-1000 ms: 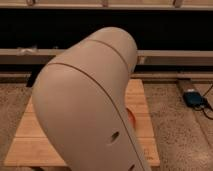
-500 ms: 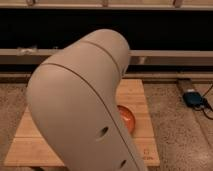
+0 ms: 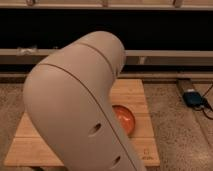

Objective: Drag the pepper across the table

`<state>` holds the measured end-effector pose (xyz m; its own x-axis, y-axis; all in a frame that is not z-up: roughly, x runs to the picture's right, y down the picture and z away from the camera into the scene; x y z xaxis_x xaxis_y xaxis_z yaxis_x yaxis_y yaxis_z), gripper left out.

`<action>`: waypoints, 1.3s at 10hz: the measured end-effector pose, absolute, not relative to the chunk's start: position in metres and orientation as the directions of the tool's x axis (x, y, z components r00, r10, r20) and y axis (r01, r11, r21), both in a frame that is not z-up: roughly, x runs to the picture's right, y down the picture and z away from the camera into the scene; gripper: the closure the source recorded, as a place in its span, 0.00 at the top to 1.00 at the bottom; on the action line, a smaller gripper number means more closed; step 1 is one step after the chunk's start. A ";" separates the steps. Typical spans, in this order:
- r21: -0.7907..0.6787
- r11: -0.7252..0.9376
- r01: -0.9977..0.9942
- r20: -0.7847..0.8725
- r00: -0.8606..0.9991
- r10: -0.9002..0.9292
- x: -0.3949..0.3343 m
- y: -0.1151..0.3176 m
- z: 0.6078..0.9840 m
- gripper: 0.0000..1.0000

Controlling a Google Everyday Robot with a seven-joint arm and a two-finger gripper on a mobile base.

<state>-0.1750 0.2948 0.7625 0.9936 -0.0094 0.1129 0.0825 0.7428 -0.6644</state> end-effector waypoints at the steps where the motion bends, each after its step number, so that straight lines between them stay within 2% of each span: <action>1: -0.666 0.741 0.086 0.113 0.994 -0.014 -0.175 0.296 0.763 0.70; 6: -0.676 0.730 0.100 0.109 0.993 -0.035 -0.172 0.301 0.769 0.20; 7: -0.676 0.730 0.102 0.110 0.993 -0.037 -0.172 0.301 0.769 0.14; 13: -0.650 0.751 0.121 0.139 0.989 -0.039 -0.180 0.290 0.761 0.12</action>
<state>-0.1798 0.2902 0.7612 0.9895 -0.0386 0.1394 0.1208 0.7506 -0.6496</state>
